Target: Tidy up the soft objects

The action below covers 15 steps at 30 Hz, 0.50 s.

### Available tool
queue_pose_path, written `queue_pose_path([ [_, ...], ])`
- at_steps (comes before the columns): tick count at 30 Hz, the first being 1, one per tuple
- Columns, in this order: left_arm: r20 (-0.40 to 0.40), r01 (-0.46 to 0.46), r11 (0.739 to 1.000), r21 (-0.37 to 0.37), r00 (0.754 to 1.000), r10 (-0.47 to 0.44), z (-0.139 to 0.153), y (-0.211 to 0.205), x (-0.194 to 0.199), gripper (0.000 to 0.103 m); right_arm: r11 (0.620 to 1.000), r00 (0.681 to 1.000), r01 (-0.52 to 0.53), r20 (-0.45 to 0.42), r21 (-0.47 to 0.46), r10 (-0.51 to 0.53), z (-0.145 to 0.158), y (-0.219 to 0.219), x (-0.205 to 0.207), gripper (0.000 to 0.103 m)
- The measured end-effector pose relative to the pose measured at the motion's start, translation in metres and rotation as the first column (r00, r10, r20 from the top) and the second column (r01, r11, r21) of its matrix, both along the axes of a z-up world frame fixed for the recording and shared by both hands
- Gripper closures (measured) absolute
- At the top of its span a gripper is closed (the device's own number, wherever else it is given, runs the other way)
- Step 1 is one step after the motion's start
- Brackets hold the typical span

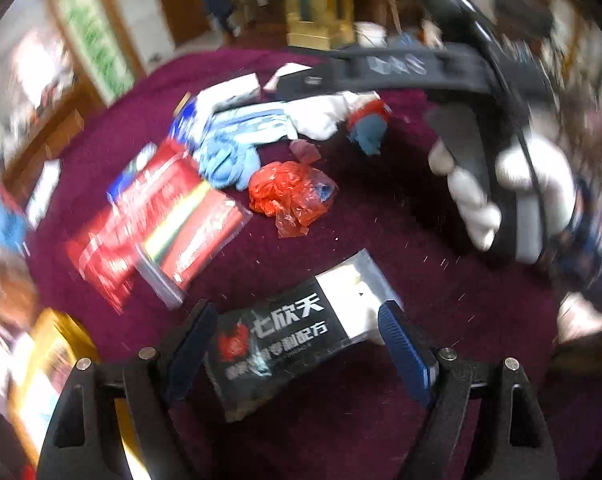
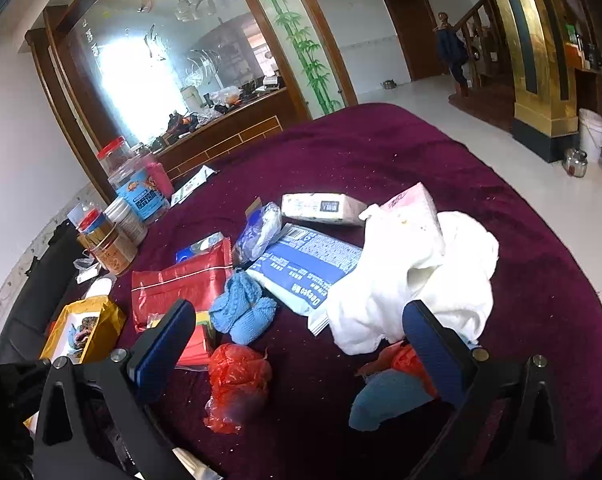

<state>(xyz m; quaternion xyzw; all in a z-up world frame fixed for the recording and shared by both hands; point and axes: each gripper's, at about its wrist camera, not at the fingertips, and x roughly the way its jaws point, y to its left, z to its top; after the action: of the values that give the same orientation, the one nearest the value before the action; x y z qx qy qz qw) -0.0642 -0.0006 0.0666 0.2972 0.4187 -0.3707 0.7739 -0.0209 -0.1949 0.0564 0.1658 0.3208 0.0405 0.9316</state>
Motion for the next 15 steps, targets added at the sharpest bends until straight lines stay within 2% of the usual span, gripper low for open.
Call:
queue_pose_path([
  [1,0.053,0.054,0.996,0.067,0.997,-0.057,-0.007,-0.007,-0.005,0.015,1.000,1.000,-0.003,-0.002,-0.002,0.003,0.000,0.001,0.000,0.000],
  [2,0.077,0.096,0.990,0.101,0.992,-0.104,-0.011,-0.012,-0.007,0.012,1.000,1.000,-0.005,-0.002,-0.005,0.005,0.000,0.002,0.000,0.000],
  [4,0.098,0.132,0.983,0.128,0.985,-0.145,-0.016,-0.017,-0.008,0.011,1.000,1.000,-0.012,0.000,-0.005,0.012,0.000,0.002,0.000,0.000],
  [6,0.077,0.114,0.983,0.145,0.989,-0.126,-0.020,-0.021,-0.006,0.011,1.000,1.000,-0.019,-0.002,0.000,0.019,-0.001,0.002,0.000,0.000],
  [7,0.051,0.078,0.987,0.141,0.995,-0.086,-0.020,-0.020,-0.003,0.011,1.000,1.000,-0.024,-0.007,0.006,0.024,-0.002,0.002,0.001,0.000],
  [8,0.017,0.046,0.990,0.132,0.999,-0.048,-0.021,-0.018,-0.002,0.018,1.000,1.000,-0.027,-0.012,0.011,0.027,-0.004,0.002,0.002,0.000],
  [9,-0.030,0.031,0.994,0.103,0.999,-0.028,-0.021,-0.016,-0.001,0.038,0.999,0.999,-0.036,-0.026,0.022,0.037,-0.006,0.002,0.004,0.000],
  [10,-0.060,0.030,0.997,0.065,0.998,-0.026,-0.018,-0.012,-0.004,0.050,0.998,0.998,-0.046,-0.038,0.032,0.048,-0.008,0.002,0.006,0.000],
  [12,-0.065,0.015,0.999,0.028,0.998,-0.013,-0.012,-0.008,-0.012,0.080,0.996,0.995,-0.074,-0.067,0.054,0.078,-0.013,0.005,0.010,0.000],
  [15,-0.073,-0.029,0.999,-0.034,0.997,0.027,-0.004,-0.001,-0.020,0.103,0.992,0.989,-0.111,-0.095,0.060,0.116,-0.017,0.012,0.012,0.000],
])
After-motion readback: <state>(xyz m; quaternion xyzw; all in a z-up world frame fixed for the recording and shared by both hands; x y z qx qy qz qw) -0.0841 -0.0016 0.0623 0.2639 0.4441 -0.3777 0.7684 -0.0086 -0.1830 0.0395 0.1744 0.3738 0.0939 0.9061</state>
